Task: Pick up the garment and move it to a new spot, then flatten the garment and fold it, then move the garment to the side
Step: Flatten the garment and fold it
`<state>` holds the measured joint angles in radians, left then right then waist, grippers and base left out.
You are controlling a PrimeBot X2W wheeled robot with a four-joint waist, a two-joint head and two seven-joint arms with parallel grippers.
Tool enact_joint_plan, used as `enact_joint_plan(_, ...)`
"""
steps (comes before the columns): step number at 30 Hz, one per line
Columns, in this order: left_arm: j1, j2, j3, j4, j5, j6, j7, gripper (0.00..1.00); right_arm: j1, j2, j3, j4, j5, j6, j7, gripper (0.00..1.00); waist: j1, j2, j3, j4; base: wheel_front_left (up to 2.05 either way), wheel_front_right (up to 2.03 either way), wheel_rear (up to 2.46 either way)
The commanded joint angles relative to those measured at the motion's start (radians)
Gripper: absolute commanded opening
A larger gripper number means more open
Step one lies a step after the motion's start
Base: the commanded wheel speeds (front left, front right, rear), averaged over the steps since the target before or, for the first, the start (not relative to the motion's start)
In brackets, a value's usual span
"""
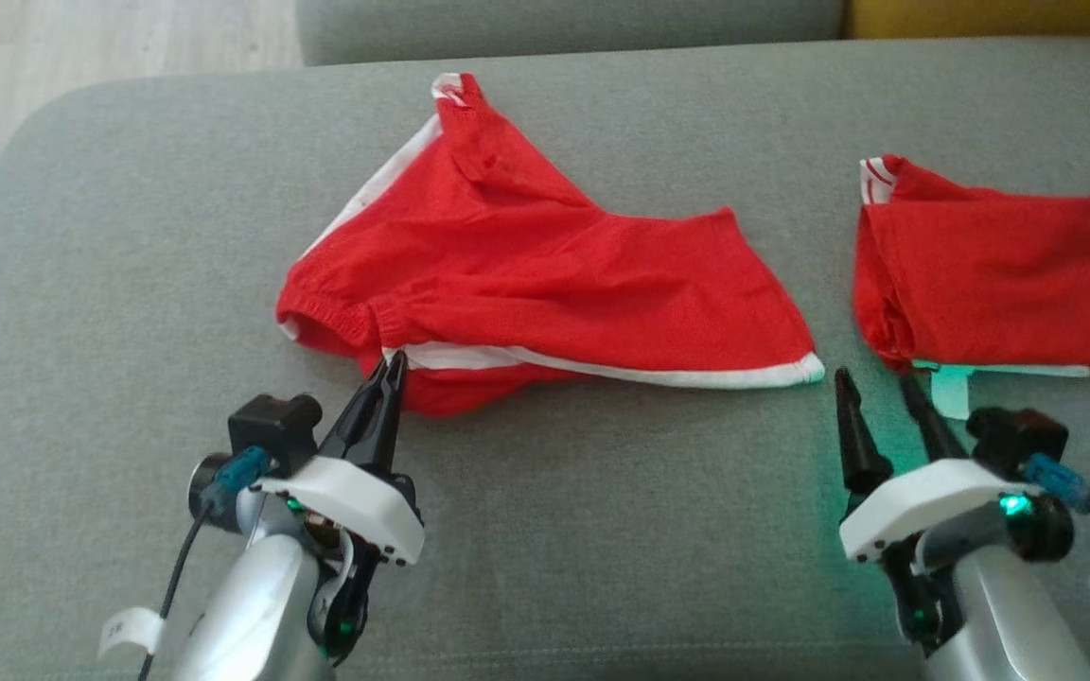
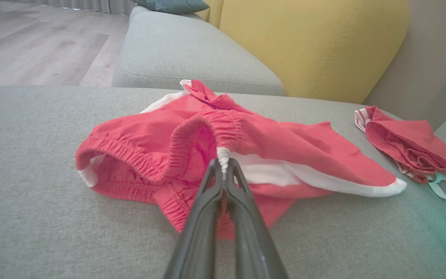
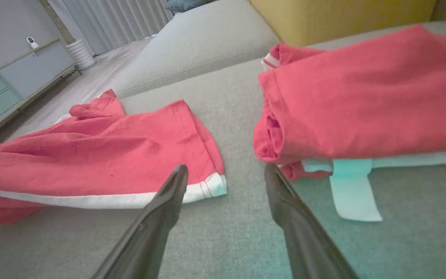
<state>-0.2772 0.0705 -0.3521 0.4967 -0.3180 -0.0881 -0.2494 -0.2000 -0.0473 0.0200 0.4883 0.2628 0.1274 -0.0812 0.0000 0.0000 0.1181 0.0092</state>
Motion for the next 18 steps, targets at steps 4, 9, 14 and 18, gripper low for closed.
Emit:
enact_joint_plan(4,-0.015,0.018,0.027,-0.057,0.014,0.006,-0.012,0.0,-0.039,-0.003,0.051,0.045,0.088,0.003,0.006,1.0,0.0,0.0,-0.008,0.015,0.0,0.0,0.0)
enact_joint_plan(9,-0.001,0.013,0.018,-0.074,0.02,0.008,-0.012,0.0,-0.1,-0.003,0.085,0.171,0.15,0.003,-0.011,1.0,0.0,0.0,-0.006,0.019,0.0,0.0,0.0)
enact_joint_plan(14,0.006,0.007,0.007,-0.076,0.022,0.006,-0.012,0.0,-0.173,-0.003,0.116,0.304,0.201,0.003,-0.054,1.0,0.0,0.0,-0.007,0.027,0.0,0.0,0.0)
enact_joint_plan(18,0.008,0.003,-0.002,-0.075,0.023,0.004,-0.012,0.0,-0.225,-0.003,0.146,0.396,0.238,0.003,-0.089,1.0,0.0,0.0,-0.005,0.036,0.0,0.0,0.0)
